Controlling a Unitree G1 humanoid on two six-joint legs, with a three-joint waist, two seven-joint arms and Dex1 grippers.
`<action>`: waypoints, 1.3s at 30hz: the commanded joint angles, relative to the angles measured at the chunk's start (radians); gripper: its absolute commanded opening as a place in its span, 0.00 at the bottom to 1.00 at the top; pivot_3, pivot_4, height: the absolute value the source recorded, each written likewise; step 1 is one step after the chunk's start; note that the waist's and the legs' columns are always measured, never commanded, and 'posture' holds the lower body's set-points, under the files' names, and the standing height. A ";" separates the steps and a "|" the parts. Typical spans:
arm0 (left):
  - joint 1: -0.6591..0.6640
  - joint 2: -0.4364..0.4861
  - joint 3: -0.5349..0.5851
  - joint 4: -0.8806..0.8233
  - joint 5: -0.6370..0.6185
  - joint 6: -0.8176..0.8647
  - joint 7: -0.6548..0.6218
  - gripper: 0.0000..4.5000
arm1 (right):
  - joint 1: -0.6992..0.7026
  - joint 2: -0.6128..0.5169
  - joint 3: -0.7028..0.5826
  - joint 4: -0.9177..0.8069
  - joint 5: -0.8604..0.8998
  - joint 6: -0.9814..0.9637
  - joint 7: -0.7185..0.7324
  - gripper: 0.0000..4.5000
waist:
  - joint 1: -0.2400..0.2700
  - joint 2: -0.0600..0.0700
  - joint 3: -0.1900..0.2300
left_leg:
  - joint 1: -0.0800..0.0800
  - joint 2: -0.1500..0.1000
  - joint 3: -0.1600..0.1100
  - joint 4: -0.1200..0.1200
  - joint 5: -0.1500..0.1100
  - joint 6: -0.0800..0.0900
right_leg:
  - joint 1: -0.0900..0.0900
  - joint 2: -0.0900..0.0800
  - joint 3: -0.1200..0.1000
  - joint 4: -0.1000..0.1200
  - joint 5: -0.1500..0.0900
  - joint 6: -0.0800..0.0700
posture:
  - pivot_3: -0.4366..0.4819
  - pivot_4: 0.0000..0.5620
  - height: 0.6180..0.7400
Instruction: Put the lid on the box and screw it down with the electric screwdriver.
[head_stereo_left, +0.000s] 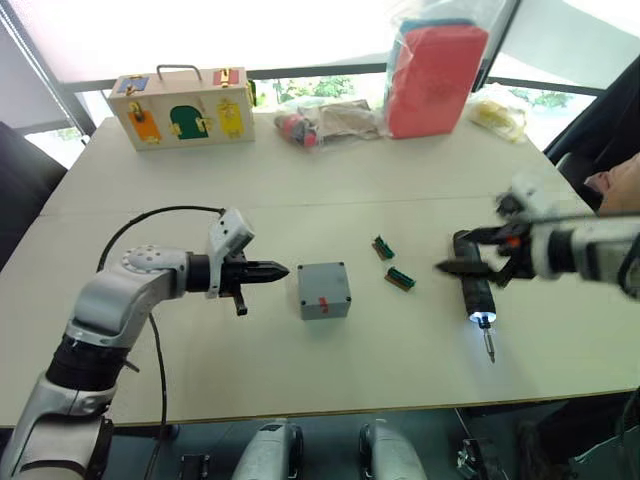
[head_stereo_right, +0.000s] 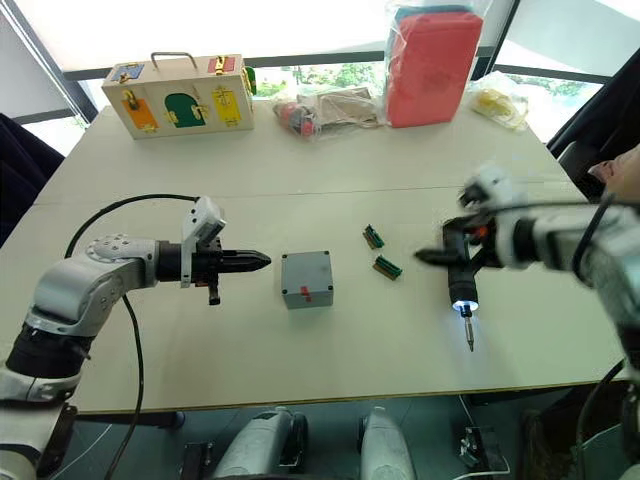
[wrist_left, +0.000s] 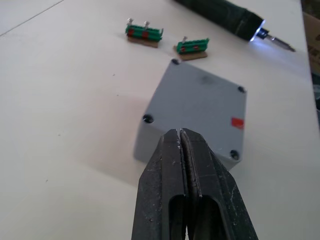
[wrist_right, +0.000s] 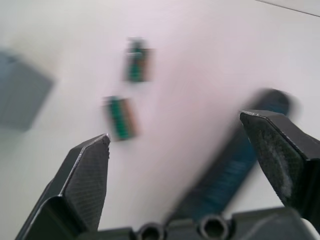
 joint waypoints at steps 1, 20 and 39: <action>-0.027 -0.009 -0.035 0.038 0.049 -0.055 -0.014 0.00 | 0.085 0.066 0.008 -0.197 -0.015 -0.066 -0.072 0.99 | 0.010 0.000 0.000 | 0.000 0.000 0.000 0.000 0.000 0.000 | 0.000 0.000 0.000 0.000 0.000 0.000 | 0.48 0.27 1.00; -0.047 -0.151 -0.159 0.119 0.180 -0.166 -0.020 0.00 | 0.144 0.391 0.284 -0.211 -0.148 -0.095 -0.225 0.99 | 0.013 -0.002 0.000 | 0.000 -0.001 0.000 0.001 0.000 -0.001 | 0.000 0.001 0.000 0.001 0.001 -0.001 | 0.48 0.27 1.00; 0.005 -0.048 -0.116 0.116 0.227 -0.210 -0.105 0.00 | 0.131 0.237 0.176 -0.198 -0.171 -0.118 -0.159 0.99 | 0.004 -0.002 0.000 | 0.000 -0.002 0.000 0.001 0.000 0.000 | 0.000 0.001 -0.001 0.001 0.001 -0.001 | 0.48 0.27 1.00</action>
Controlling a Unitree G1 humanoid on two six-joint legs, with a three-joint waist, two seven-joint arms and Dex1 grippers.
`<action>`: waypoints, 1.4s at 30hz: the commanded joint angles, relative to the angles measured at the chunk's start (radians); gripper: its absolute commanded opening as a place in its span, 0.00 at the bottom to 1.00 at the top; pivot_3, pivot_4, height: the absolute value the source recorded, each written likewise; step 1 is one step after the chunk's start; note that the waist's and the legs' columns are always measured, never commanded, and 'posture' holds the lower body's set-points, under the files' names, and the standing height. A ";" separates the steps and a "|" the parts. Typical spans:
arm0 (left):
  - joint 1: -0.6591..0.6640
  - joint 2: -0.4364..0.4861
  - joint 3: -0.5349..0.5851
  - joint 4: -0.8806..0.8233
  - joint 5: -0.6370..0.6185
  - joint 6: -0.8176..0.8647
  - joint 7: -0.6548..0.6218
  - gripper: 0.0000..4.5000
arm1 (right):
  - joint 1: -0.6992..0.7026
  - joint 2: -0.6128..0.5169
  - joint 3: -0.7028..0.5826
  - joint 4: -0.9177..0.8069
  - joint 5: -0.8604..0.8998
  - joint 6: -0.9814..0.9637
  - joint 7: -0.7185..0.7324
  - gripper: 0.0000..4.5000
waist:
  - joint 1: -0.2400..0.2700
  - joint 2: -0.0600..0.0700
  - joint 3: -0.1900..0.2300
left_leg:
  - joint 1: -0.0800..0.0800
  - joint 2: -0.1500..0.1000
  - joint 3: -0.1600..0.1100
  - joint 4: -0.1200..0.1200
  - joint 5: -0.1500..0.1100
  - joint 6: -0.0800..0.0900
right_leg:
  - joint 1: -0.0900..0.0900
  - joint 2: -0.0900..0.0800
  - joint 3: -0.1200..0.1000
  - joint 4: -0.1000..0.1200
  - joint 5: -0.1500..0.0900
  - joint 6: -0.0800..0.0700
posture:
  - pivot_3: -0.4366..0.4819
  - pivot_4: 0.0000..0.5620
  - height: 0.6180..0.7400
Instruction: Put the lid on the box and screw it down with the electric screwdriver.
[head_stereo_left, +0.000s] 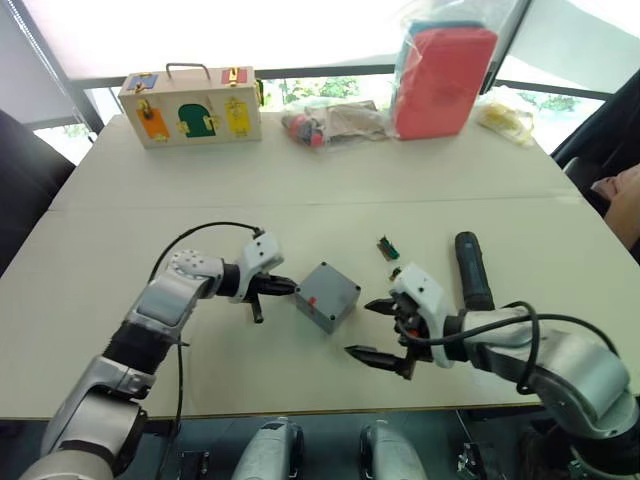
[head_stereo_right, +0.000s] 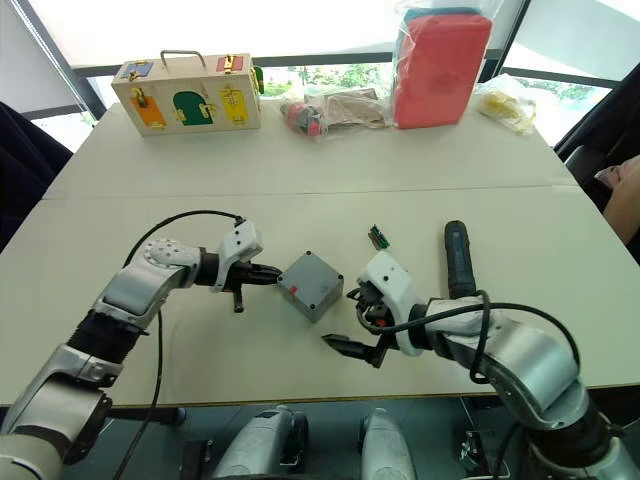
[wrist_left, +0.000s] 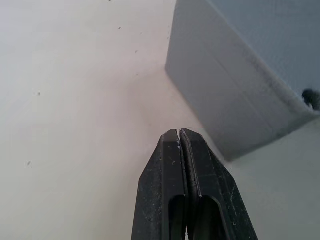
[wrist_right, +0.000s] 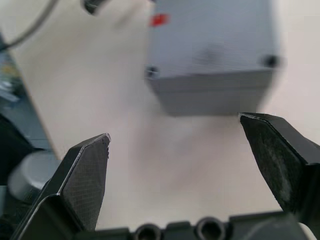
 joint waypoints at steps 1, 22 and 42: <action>0.073 0.036 0.040 -0.164 -0.052 0.079 -0.009 0.00 | -0.048 -0.030 0.040 0.107 -0.087 -0.130 0.050 0.99 | -0.002 0.000 0.000 | 0.000 0.000 0.000 0.000 0.000 0.000 | 0.000 0.000 0.000 0.000 0.000 0.000 | 0.48 0.27 1.00; 0.077 -0.078 0.037 -0.213 -0.090 0.166 0.113 0.00 | 0.002 0.080 0.144 0.113 -0.150 -0.273 0.156 0.99 | 0.006 0.000 0.000 | 0.001 0.000 -0.001 0.001 0.000 0.000 | 0.002 0.000 0.000 0.001 0.000 0.000 | 0.48 0.27 1.00; 0.122 0.022 0.044 -0.304 -0.142 0.221 0.053 0.00 | 0.054 -0.006 -0.089 0.112 -0.092 -0.253 0.156 0.99 | 0.006 0.000 0.000 | 0.002 0.000 -0.001 0.000 0.000 0.000 | 0.002 -0.001 0.000 0.000 0.000 0.000 | 0.48 0.27 1.00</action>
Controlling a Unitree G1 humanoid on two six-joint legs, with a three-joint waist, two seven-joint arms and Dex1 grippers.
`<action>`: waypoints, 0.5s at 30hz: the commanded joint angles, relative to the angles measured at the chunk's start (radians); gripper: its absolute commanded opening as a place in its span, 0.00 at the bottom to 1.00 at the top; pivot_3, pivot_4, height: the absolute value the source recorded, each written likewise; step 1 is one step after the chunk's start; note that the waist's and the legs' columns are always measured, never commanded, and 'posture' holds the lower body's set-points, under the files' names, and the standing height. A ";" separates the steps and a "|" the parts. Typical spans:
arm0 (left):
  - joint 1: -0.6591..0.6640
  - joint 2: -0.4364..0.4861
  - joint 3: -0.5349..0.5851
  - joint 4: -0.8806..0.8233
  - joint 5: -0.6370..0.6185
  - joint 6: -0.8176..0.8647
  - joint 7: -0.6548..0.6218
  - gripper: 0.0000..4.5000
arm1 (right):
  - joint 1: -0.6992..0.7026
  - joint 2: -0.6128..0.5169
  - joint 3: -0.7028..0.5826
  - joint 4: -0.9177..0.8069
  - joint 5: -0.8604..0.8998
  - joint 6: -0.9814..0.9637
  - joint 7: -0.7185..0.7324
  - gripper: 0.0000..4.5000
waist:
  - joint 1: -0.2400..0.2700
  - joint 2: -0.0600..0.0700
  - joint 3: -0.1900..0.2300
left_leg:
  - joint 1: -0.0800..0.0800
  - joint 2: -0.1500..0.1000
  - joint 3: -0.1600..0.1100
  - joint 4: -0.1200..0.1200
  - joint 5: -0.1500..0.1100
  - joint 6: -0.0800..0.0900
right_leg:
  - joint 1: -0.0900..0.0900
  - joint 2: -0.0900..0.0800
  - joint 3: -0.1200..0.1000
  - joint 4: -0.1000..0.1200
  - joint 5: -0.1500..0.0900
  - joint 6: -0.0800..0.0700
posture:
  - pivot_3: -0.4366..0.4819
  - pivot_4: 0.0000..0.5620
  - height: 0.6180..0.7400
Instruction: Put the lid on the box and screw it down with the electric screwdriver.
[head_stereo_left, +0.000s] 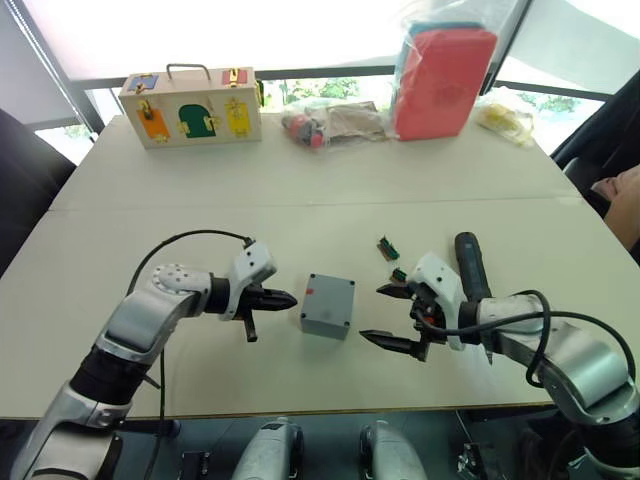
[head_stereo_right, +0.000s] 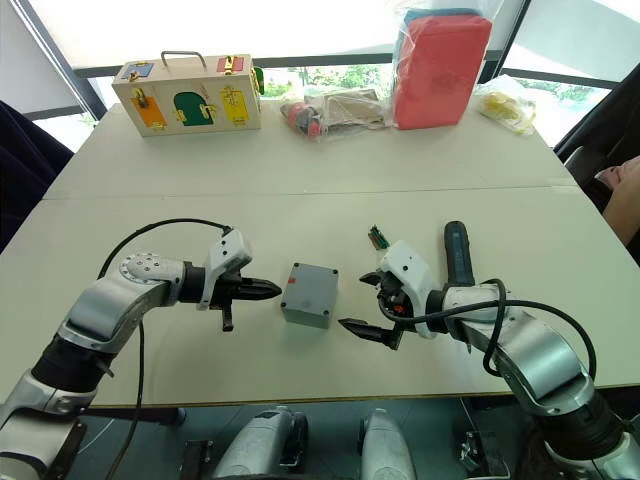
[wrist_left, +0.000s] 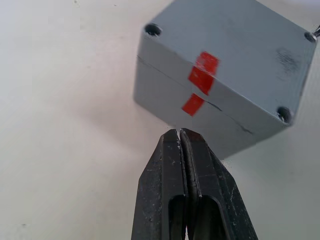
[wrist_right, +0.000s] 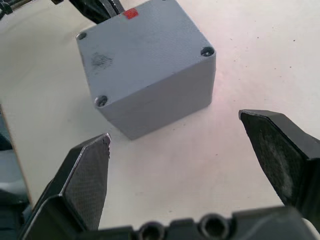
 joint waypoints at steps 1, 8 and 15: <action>-0.007 -0.027 -0.008 -0.029 -0.016 0.001 0.011 0.00 | -0.018 -0.005 -0.058 0.008 0.000 -0.024 -0.012 0.99 | 0.002 0.000 0.000 | 0.000 0.000 0.000 0.000 0.000 0.000 | 0.000 0.000 0.000 0.000 0.000 0.000 | 0.48 0.27 1.00; -0.018 -0.076 -0.014 -0.045 -0.033 0.026 0.027 0.00 | -0.064 0.040 -0.070 0.223 -0.117 -0.130 -0.102 0.99 | 0.001 0.000 0.000 | 0.000 0.000 0.000 0.000 0.000 0.000 | 0.001 0.000 0.000 0.000 0.000 0.000 | 0.48 0.27 1.00; -0.072 0.007 0.076 -0.050 -0.078 0.058 -0.022 0.00 | -0.121 0.132 -0.073 0.363 -0.163 -0.181 -0.174 0.99 | 0.001 0.000 0.000 | 0.001 0.000 0.000 0.000 0.001 -0.002 | 0.000 0.000 0.000 0.000 0.000 0.000 | 0.48 0.27 1.00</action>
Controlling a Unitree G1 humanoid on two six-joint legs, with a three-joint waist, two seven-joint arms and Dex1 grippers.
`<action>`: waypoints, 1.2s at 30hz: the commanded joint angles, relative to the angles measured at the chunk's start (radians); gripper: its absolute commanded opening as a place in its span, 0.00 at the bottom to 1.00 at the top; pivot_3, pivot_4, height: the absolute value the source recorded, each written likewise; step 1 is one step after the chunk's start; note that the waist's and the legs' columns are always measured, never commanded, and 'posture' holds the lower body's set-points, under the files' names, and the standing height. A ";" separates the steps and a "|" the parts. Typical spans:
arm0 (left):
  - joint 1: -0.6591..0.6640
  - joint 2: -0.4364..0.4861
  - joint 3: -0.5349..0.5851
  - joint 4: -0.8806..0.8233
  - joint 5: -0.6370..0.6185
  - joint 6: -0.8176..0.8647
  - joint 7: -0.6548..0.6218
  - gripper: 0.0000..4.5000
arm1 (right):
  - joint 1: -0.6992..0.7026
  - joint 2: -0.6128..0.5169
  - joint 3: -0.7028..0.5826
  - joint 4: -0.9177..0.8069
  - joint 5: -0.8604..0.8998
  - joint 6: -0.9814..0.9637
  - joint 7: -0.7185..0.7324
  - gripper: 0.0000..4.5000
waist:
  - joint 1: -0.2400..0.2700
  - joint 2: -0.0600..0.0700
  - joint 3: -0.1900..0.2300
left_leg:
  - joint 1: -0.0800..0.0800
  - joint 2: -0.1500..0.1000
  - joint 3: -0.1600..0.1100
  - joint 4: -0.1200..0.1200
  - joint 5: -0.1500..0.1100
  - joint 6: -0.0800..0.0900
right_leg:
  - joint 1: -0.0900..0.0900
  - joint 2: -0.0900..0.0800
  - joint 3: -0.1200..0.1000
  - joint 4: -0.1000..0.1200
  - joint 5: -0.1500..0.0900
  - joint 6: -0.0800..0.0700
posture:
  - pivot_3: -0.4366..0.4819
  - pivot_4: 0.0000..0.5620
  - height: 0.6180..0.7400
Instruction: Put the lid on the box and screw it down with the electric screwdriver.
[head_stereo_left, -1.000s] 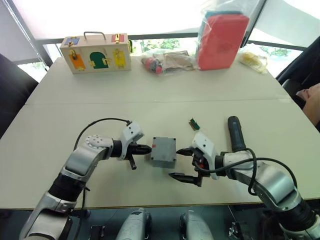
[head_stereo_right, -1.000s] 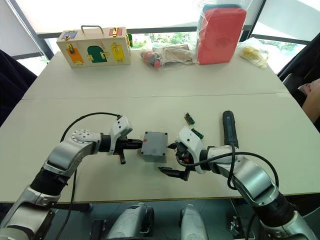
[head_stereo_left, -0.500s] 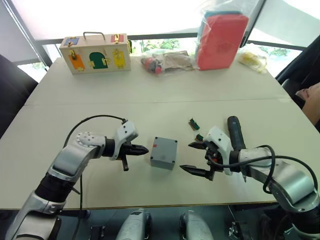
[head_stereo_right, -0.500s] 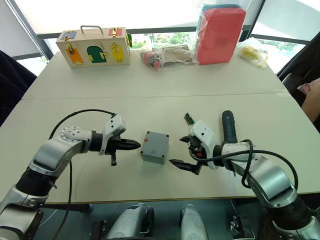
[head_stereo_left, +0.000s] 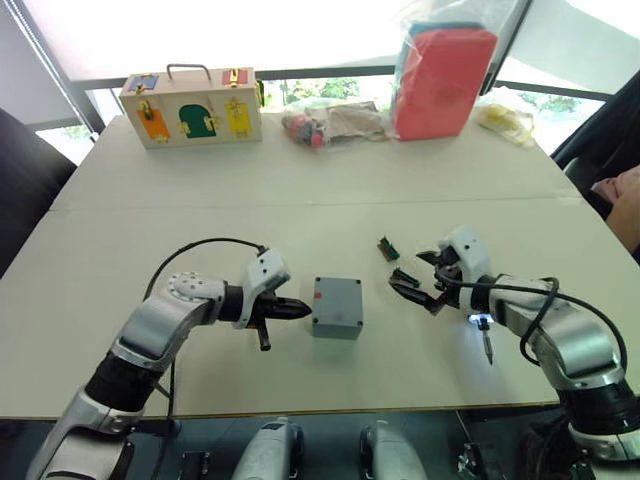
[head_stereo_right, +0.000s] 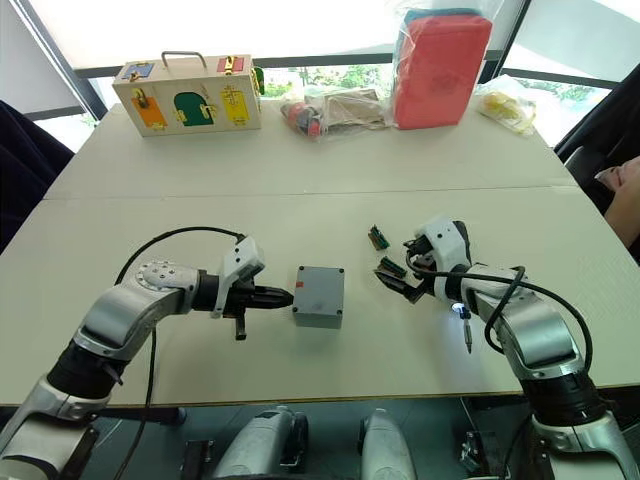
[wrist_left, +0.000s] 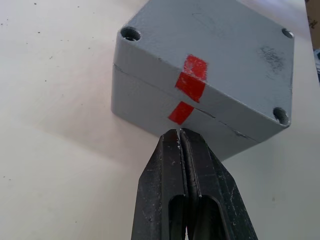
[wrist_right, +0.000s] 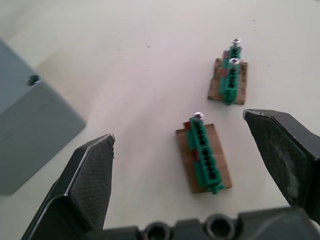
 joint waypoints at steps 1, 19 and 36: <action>-0.079 0.075 0.118 -0.027 -0.079 0.042 -0.053 0.00 | -0.050 0.071 -0.032 0.049 0.003 -0.027 -0.038 0.99 | 0.000 -0.001 0.000 | 0.000 0.000 0.000 0.000 0.000 0.001 | 0.000 0.000 0.000 0.000 0.000 0.000 | 0.48 0.27 1.00; -0.175 0.108 0.181 -0.066 -0.225 0.121 -0.050 0.00 | -0.048 0.134 -0.064 0.076 0.020 0.003 -0.048 0.72 | -0.001 0.000 0.000 | 0.001 0.000 0.000 -0.001 0.000 0.000 | 0.000 0.002 0.001 0.001 0.000 0.000 | 0.48 0.27 1.00; -0.179 0.107 0.170 -0.063 -0.236 0.116 -0.040 0.00 | -0.029 0.143 -0.047 0.067 0.010 0.008 -0.051 0.01 | -0.001 0.000 0.000 | 0.001 0.000 0.000 -0.001 0.000 -0.001 | 0.001 0.002 0.001 0.001 0.000 0.000 | 0.48 0.27 1.00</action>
